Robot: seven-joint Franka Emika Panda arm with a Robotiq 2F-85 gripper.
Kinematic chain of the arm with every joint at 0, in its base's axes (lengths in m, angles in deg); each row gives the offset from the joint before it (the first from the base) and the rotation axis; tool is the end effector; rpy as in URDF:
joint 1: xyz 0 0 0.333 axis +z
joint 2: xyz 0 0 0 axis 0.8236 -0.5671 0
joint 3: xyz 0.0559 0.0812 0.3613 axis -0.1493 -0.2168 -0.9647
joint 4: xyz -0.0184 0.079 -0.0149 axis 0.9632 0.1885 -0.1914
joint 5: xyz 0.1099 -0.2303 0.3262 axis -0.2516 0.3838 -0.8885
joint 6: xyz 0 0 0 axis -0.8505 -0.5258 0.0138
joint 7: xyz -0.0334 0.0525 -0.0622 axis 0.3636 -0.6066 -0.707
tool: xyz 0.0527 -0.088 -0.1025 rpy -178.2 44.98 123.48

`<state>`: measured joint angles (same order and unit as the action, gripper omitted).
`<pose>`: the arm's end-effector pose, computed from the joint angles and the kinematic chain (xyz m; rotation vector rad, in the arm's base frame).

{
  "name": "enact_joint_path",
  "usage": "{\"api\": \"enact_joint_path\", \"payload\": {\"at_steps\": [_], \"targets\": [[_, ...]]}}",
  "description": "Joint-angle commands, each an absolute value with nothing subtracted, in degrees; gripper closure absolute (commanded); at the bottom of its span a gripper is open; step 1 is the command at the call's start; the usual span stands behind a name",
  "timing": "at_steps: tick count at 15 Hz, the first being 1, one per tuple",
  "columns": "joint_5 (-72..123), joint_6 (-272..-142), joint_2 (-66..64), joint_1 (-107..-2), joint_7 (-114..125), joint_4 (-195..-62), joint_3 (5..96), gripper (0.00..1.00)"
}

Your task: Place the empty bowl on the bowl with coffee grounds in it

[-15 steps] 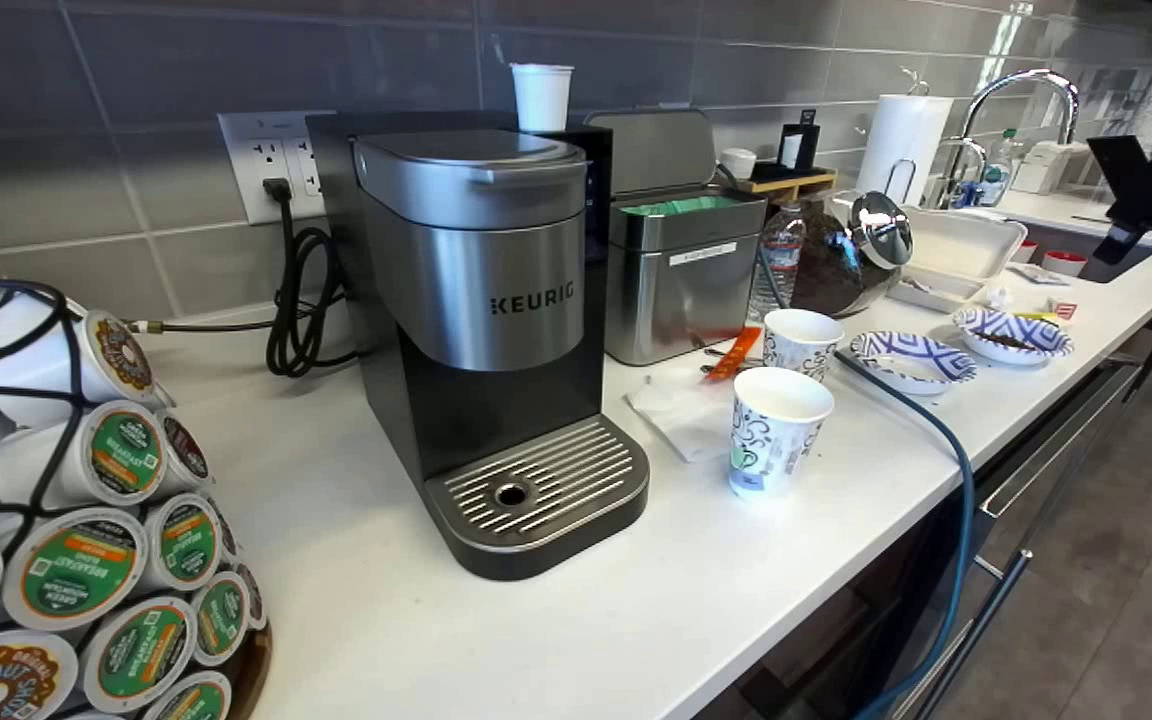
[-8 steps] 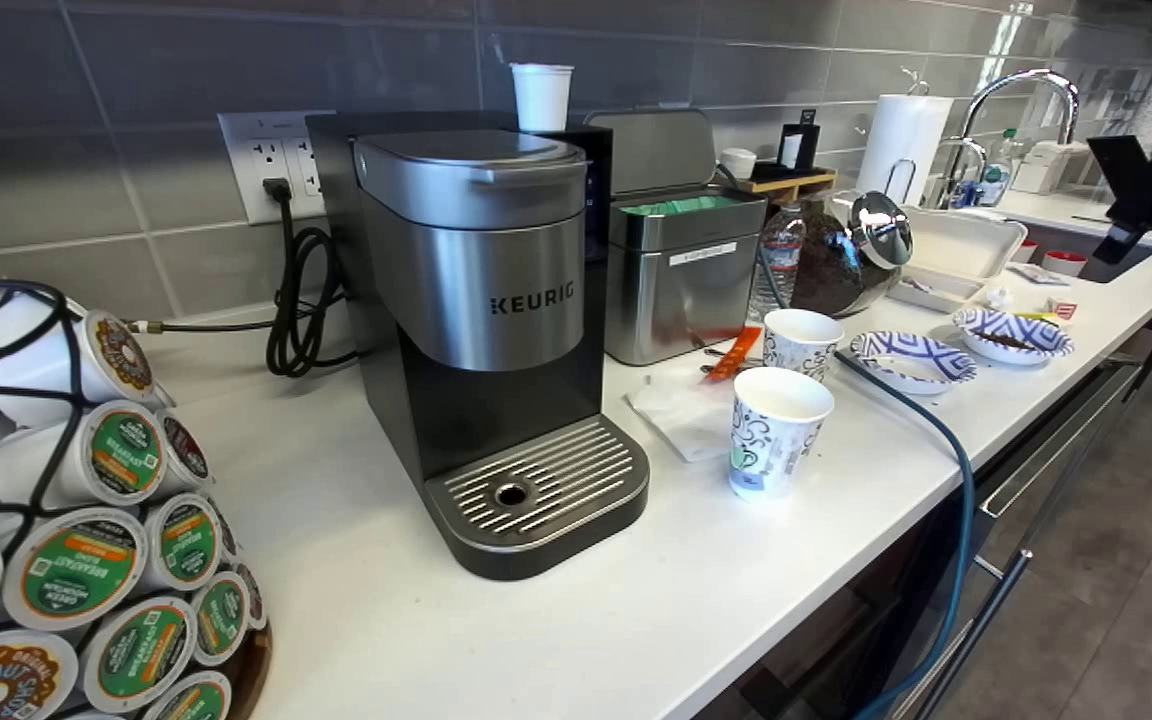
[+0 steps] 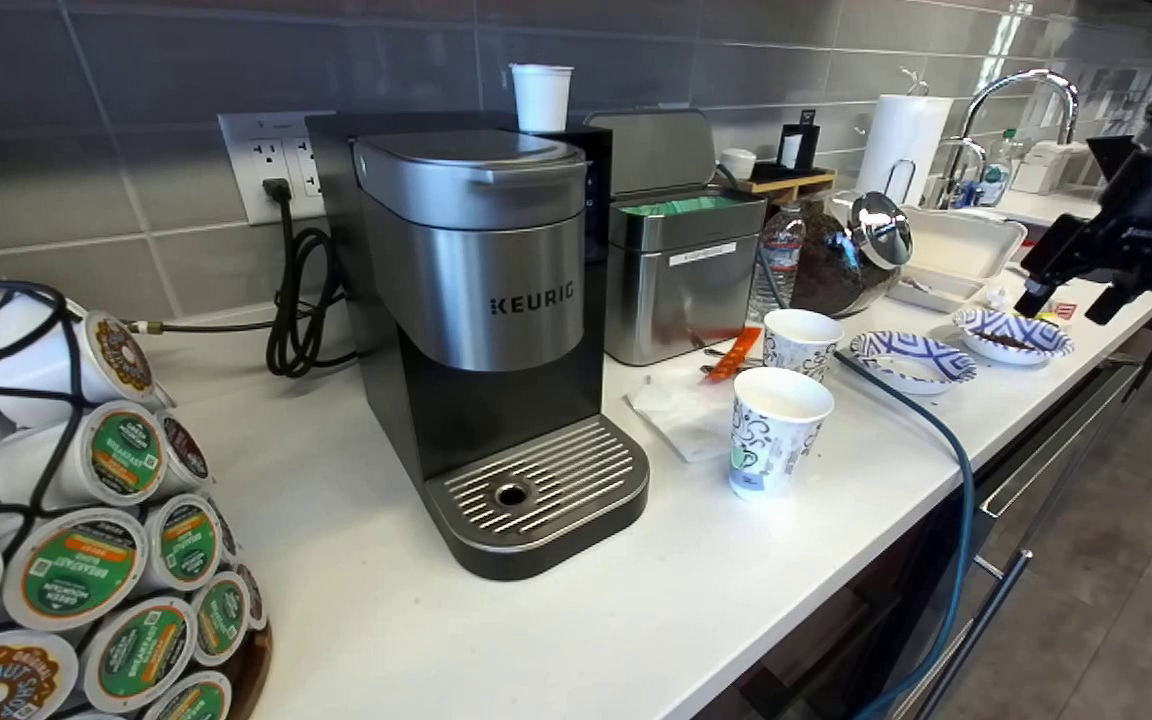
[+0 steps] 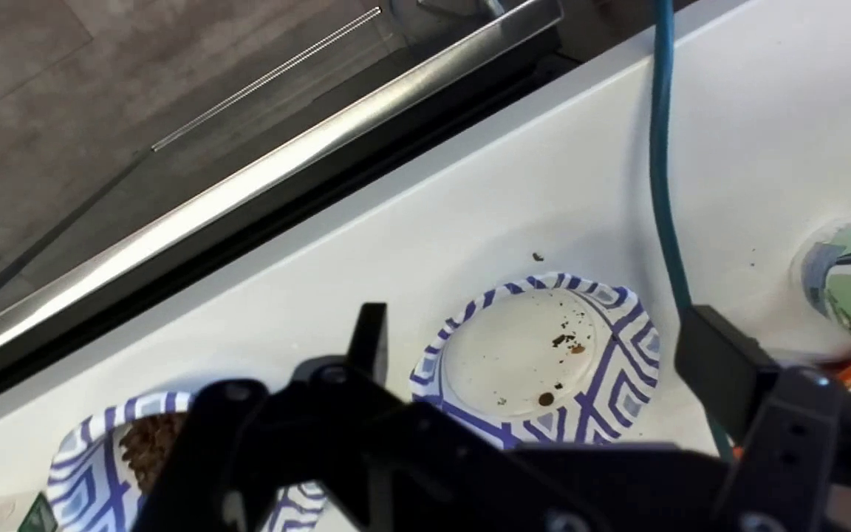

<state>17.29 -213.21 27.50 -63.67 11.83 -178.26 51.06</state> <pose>0.4664 -0.1023 0.3906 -2.9564 0.7320 -0.2831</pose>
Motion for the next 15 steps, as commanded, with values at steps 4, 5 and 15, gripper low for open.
{"api": "enact_joint_path", "payload": {"at_steps": [4, 5, 15], "targets": [[0.5, -218.1, 13.6, -63.4, 9.0, -170.6, 54.7, 0.0], [-1.9, -217.8, 12.2, -63.8, 8.5, -169.3, 54.8, 0.0], [-14.3, -212.2, 2.0, -68.1, -1.7, -161.3, 54.3, 0.06]]}}
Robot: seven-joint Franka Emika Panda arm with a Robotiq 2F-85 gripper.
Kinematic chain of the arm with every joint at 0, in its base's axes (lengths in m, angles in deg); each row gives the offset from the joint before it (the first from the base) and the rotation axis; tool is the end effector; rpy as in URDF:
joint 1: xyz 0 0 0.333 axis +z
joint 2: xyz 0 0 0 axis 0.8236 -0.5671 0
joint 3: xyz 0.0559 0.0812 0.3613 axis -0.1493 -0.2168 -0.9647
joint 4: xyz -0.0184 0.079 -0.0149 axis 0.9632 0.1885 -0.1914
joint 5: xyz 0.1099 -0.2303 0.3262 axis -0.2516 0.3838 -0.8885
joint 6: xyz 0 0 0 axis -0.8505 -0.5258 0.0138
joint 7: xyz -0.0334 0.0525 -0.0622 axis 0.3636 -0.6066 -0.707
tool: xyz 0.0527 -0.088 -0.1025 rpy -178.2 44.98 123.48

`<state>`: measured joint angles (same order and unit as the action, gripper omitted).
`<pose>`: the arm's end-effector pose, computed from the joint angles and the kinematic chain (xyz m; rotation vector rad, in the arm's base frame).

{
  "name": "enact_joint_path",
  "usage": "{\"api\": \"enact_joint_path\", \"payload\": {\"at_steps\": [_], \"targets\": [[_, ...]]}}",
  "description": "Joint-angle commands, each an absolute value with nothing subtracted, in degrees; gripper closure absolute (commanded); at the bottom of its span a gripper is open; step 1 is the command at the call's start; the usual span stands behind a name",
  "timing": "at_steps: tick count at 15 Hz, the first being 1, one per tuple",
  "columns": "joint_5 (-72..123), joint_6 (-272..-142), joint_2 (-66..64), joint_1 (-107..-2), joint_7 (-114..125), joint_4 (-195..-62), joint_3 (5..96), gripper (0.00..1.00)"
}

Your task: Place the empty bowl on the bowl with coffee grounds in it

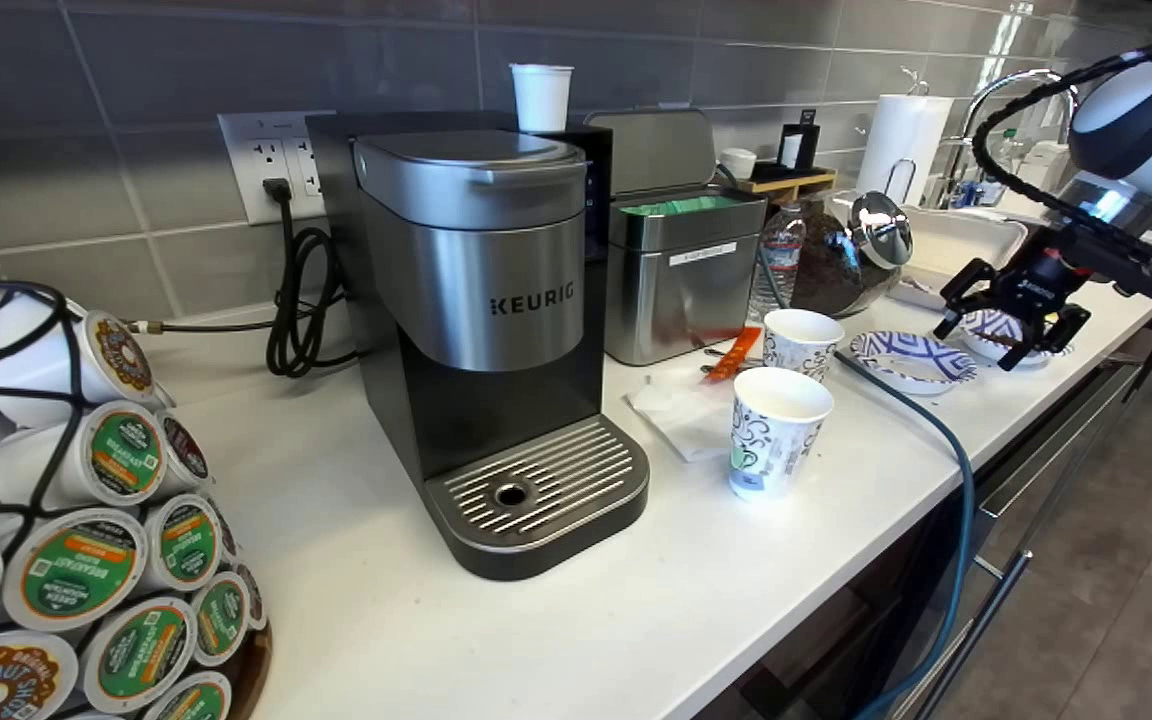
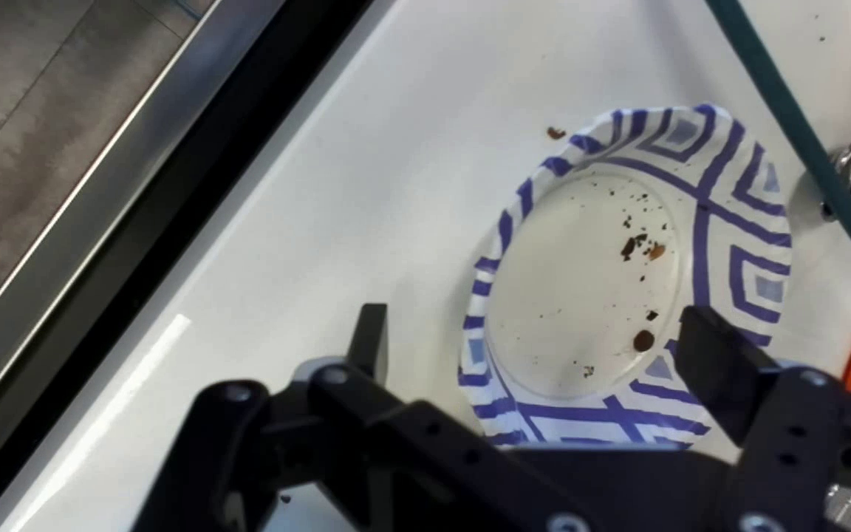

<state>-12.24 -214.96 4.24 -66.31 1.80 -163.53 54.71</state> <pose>0.5540 -0.1784 0.2980 -2.5573 1.1208 -0.1790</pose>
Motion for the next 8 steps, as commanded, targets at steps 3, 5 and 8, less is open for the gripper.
{"api": "enact_joint_path", "payload": {"at_steps": [3, 5, 8], "targets": [[-14.4, -211.8, 0.9, -68.7, -3.2, -160.7, 53.9, 0.3], [-14.7, -212.3, 0.3, -68.8, -3.6, -160.5, 53.6, 0.46], [-14.6, -212.7, -0.2, -68.7, -3.5, -160.3, 53.3, 0.69]]}}
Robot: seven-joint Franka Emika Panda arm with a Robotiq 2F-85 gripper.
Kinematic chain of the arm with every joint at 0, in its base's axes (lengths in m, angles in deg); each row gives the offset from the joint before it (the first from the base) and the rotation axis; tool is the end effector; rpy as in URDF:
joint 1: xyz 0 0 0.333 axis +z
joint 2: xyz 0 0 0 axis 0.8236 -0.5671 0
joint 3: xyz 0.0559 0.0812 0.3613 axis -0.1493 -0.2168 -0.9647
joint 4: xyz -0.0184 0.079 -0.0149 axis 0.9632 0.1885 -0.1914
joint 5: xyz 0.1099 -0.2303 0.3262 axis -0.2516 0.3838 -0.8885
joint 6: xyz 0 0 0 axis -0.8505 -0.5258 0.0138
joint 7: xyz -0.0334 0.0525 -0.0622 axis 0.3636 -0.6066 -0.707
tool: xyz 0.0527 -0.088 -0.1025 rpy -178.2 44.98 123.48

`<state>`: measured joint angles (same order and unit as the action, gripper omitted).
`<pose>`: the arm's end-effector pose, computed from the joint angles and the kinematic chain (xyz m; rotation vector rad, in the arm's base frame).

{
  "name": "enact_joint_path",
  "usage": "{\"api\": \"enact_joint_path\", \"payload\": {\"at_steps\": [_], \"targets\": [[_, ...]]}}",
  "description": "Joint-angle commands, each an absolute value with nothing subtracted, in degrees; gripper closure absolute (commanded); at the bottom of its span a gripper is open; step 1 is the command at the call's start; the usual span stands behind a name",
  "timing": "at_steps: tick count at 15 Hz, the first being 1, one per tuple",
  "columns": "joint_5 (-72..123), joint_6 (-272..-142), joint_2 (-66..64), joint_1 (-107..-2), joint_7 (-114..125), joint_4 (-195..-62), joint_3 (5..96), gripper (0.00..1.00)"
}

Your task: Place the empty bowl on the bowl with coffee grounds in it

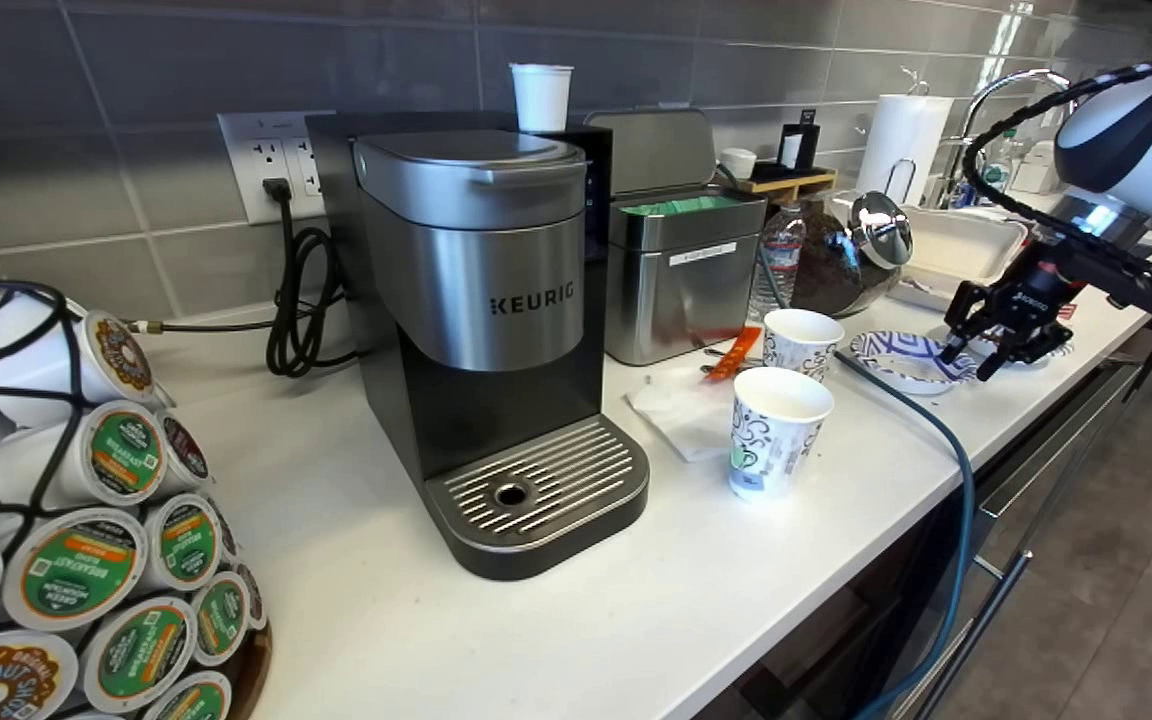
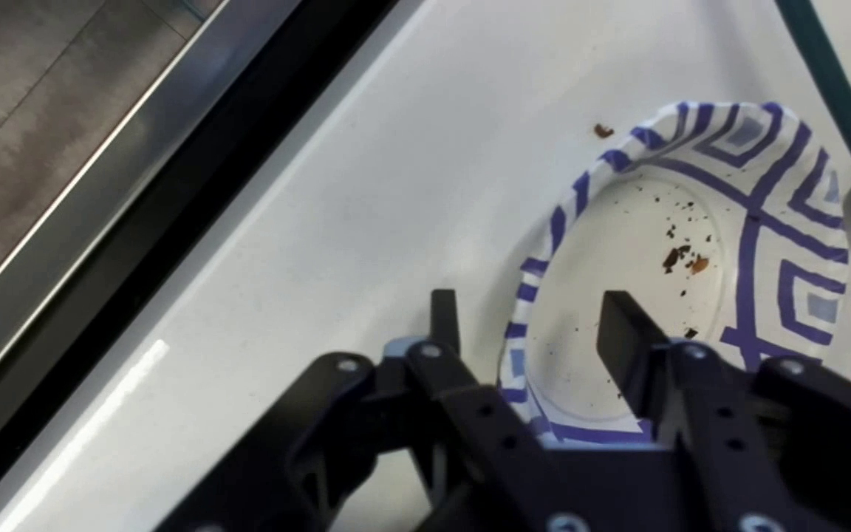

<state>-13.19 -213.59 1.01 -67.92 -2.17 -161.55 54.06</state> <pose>0.5598 -0.1880 0.2780 -2.5739 1.0656 -0.1420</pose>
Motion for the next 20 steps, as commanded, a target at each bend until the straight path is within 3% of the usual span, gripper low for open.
{"api": "enact_joint_path", "payload": {"at_steps": [1, 3, 5, 14, 20], "targets": [[-13.9, -213.0, -0.2, -68.5, -3.1, -160.3, 53.4, 0.77], [-11.1, -214.4, 0.1, -67.9, -1.5, -160.7, 54.2, 0.93], [-9.0, -213.5, 2.3, -68.2, -2.2, -161.2, 54.6, 1.0], [-5.0, -198.7, 14.5, -69.4, -1.7, -158.5, 57.6, 0.99], [-9.0, -199.2, 13.6, -72.4, 2.9, -156.7, 63.0, 0.99]]}}
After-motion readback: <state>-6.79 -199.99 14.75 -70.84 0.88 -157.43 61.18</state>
